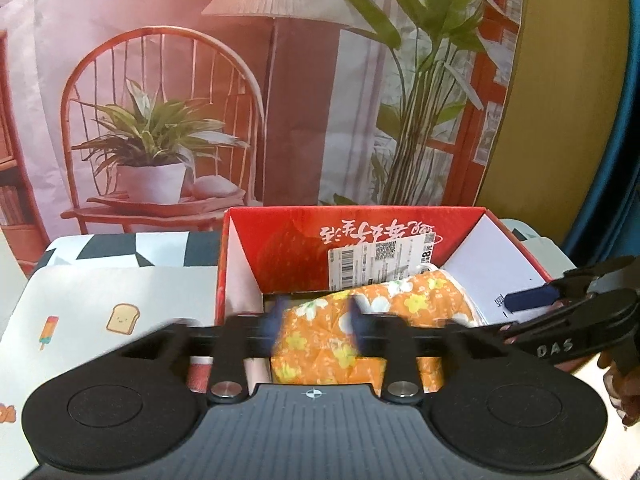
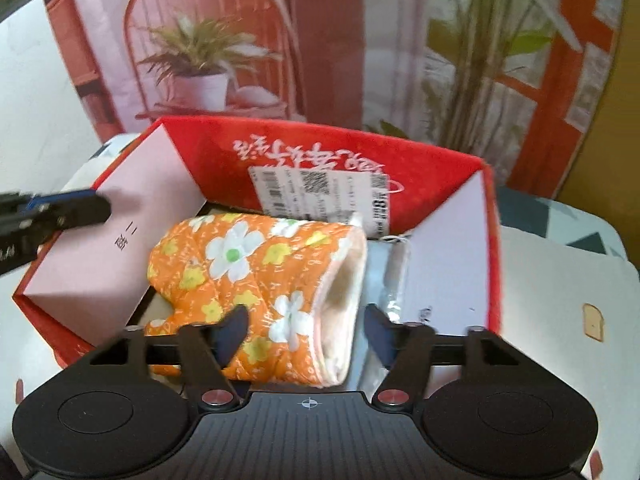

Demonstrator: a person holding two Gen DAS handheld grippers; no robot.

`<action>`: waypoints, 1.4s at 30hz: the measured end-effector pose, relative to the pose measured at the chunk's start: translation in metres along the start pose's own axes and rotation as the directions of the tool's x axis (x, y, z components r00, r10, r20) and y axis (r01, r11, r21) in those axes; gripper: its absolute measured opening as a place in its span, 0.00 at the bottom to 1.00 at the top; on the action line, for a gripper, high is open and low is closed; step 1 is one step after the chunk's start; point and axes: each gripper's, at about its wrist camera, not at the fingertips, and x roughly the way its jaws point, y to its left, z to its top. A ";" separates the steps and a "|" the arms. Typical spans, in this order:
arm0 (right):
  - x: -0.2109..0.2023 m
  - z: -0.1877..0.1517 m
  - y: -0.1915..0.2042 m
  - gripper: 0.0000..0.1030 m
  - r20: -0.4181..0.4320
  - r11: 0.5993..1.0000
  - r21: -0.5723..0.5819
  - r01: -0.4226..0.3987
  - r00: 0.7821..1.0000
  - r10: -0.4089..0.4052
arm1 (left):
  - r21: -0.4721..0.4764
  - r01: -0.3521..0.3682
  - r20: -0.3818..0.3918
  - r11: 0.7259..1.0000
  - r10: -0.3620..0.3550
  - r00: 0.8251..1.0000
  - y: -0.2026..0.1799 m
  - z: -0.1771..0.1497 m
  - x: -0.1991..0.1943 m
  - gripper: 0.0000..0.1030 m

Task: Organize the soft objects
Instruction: 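Lower the floral cloth into the box and open the right tool, then move the right tool down to the black and green gloves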

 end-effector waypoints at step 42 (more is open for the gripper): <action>-0.084 -0.186 0.035 1.00 0.416 0.995 0.049 -0.092 0.907 0.064 | -0.019 -0.019 0.064 1.000 0.021 0.998 -0.017 -0.138 -0.101 0.98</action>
